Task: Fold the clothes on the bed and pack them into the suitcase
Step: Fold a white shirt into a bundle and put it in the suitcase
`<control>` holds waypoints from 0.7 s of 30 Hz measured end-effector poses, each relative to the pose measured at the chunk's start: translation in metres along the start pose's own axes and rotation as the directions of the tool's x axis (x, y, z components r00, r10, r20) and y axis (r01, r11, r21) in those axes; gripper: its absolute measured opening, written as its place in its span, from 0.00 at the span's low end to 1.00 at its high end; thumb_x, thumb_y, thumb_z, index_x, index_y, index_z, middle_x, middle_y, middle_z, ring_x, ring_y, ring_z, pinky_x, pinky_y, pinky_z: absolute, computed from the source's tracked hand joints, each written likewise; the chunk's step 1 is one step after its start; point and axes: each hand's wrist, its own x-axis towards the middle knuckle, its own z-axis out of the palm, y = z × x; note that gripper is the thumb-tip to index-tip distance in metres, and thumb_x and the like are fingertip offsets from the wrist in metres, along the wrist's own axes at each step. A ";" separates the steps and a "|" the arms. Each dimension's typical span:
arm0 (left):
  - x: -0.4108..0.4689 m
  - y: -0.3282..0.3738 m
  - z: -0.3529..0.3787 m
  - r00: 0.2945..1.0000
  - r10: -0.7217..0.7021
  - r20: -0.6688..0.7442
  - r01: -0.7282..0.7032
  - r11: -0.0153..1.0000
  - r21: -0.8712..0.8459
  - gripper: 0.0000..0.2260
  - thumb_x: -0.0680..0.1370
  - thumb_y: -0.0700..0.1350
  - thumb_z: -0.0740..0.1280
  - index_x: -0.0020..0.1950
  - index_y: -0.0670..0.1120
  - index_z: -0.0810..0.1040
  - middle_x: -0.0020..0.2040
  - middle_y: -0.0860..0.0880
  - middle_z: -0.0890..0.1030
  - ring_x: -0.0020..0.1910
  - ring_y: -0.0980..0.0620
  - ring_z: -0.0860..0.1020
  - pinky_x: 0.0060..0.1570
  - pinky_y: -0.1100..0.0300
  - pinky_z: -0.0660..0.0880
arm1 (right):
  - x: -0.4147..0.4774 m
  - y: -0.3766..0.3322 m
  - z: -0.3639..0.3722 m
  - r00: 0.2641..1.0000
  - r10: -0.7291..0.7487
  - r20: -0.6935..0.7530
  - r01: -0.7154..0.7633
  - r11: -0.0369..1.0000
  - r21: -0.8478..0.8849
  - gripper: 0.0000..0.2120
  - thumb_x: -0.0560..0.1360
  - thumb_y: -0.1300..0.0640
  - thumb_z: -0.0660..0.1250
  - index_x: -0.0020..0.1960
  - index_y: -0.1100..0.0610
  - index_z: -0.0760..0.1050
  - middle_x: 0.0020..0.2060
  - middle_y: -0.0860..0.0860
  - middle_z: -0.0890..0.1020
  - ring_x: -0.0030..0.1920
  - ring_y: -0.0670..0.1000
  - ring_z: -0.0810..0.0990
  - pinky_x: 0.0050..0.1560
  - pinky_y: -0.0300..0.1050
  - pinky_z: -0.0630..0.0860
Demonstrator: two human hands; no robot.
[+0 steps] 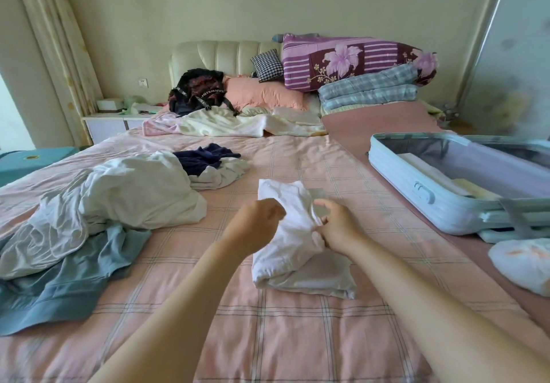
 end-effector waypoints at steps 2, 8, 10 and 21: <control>0.000 -0.005 0.002 0.996 0.072 -0.053 -0.066 0.992 0.105 0.13 0.81 0.41 0.60 0.59 0.51 0.80 0.61 0.54 0.80 0.58 0.54 0.77 0.55 0.63 0.71 | 0.002 0.005 -0.010 1.000 -0.027 -0.008 0.027 0.999 -0.020 0.29 0.72 0.64 0.71 0.70 0.47 0.71 0.46 0.49 0.81 0.44 0.51 0.79 0.38 0.38 0.70; -0.009 -0.010 0.040 0.902 0.010 0.432 -0.199 0.897 0.395 0.36 0.79 0.66 0.58 0.81 0.57 0.47 0.81 0.54 0.43 0.80 0.53 0.41 0.77 0.48 0.45 | -0.007 0.027 -0.026 0.982 0.016 0.189 0.062 0.914 -0.400 0.31 0.72 0.58 0.73 0.73 0.47 0.70 0.62 0.51 0.77 0.59 0.52 0.78 0.58 0.46 0.76; -0.009 -0.011 0.045 0.874 -0.024 0.485 -0.206 0.886 0.416 0.38 0.77 0.69 0.57 0.81 0.57 0.43 0.81 0.54 0.39 0.79 0.53 0.38 0.77 0.49 0.39 | -0.010 0.023 -0.030 0.982 -0.039 0.184 0.122 0.877 -0.464 0.28 0.70 0.53 0.75 0.68 0.43 0.72 0.61 0.48 0.74 0.55 0.50 0.78 0.54 0.46 0.76; 0.005 -0.012 0.055 0.983 0.149 0.110 -0.175 0.945 0.278 0.24 0.81 0.48 0.58 0.78 0.51 0.61 0.78 0.50 0.61 0.76 0.48 0.59 0.73 0.53 0.56 | -0.021 0.017 -0.027 0.897 -0.023 0.441 0.198 0.914 -0.354 0.19 0.67 0.49 0.79 0.54 0.43 0.76 0.37 0.43 0.77 0.35 0.43 0.75 0.35 0.37 0.69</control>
